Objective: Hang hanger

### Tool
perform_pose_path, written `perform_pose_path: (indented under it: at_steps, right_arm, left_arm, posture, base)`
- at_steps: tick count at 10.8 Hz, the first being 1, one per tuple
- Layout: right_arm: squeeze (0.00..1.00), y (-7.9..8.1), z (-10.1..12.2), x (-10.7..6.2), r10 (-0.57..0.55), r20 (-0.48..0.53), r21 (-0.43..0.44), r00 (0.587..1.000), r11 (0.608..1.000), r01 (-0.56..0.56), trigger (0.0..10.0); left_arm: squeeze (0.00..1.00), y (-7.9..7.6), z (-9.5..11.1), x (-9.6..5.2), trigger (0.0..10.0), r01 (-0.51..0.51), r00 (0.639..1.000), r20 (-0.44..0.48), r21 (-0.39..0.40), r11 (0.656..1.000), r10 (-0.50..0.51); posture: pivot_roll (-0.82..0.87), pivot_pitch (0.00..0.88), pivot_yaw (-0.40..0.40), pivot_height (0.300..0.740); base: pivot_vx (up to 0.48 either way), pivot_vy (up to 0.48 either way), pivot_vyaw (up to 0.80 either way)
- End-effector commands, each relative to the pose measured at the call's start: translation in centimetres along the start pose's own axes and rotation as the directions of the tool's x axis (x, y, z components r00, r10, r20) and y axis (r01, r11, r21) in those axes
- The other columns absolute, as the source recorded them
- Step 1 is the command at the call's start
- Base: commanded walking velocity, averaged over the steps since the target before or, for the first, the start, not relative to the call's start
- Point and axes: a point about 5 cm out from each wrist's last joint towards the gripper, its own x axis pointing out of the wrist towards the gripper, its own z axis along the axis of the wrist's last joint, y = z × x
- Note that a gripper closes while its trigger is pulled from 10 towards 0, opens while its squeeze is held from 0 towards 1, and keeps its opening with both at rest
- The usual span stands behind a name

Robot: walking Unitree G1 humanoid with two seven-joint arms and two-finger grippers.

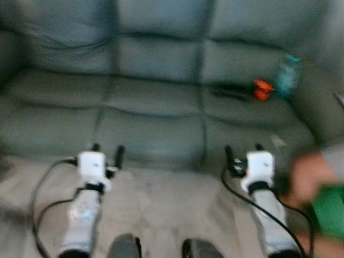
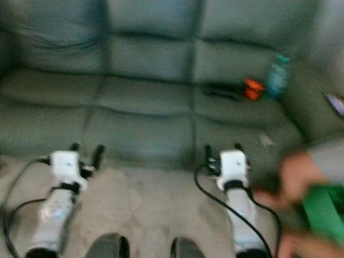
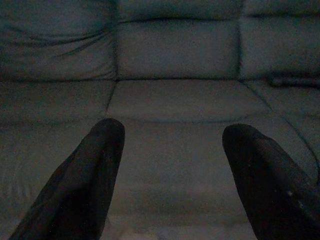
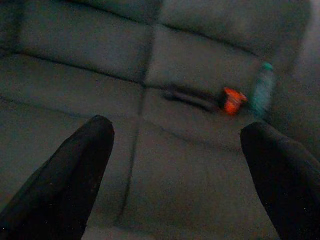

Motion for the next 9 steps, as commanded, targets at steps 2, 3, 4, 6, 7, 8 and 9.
perform_pose_path:
  at_steps: [2,3,4,6,7,8,9]
  right_arm:
    - [0.0,-0.79,-0.2,-0.33,-0.012,-0.009,-0.013,1.0,1.0,0.012,10.0]
    - [0.0,-0.79,-0.17,-0.35,-0.011,-0.008,-0.013,1.0,1.0,0.011,10.0]
    - [0.0,-0.79,-0.17,-0.35,-0.011,-0.008,-0.013,1.0,1.0,0.011,10.0]
    - [0.0,-0.79,-0.17,-0.35,-0.011,-0.008,-0.013,1.0,1.0,0.011,10.0]
    - [0.0,-0.79,-0.17,-0.35,-0.011,-0.008,-0.013,1.0,1.0,0.011,10.0]
    - [0.0,-0.79,-0.17,-0.35,-0.011,-0.008,-0.013,1.0,1.0,0.011,10.0]
    - [0.0,-0.79,-0.17,-0.35,-0.011,-0.008,-0.013,1.0,1.0,0.011,10.0]
  left_arm:
    - [0.0,-0.92,-0.12,0.02,10.0,0.016,1.0,-0.004,-0.015,1.0,-0.016]
    - [0.0,-0.9,-0.12,-0.03,10.0,0.006,1.0,-0.003,-0.016,1.0,-0.006]
    - [0.0,-0.9,-0.12,-0.03,10.0,0.006,1.0,-0.003,-0.016,1.0,-0.006]
    - [0.0,-0.9,-0.12,-0.03,10.0,0.006,1.0,-0.003,-0.016,1.0,-0.006]
    - [0.0,-0.9,-0.12,-0.03,10.0,0.006,1.0,-0.003,-0.016,1.0,-0.006]
    - [0.0,-0.9,-0.12,-0.03,10.0,0.006,1.0,-0.003,-0.016,1.0,-0.006]
    - [0.0,-0.9,-0.12,-0.03,10.0,0.006,1.0,-0.003,-0.016,1.0,-0.006]
  posture:
    - [0.03,0.118,-0.061,0.74]
    - [0.03,0.116,-0.064,0.74]
    - [0.03,0.116,-0.064,0.74]
    - [0.03,0.116,-0.064,0.74]
    - [0.03,0.116,-0.064,0.74]
    - [0.03,0.116,-0.064,0.74]
    - [0.03,0.116,-0.064,0.74]
  base:
    - [0.0,0.448,-0.22]
    - [0.0,0.398,0.0]
    - [0.0,0.398,0.0]
    - [0.0,0.398,0.0]
    - [0.0,0.398,0.0]
    - [0.0,0.398,0.0]
    - [0.0,0.398,0.0]
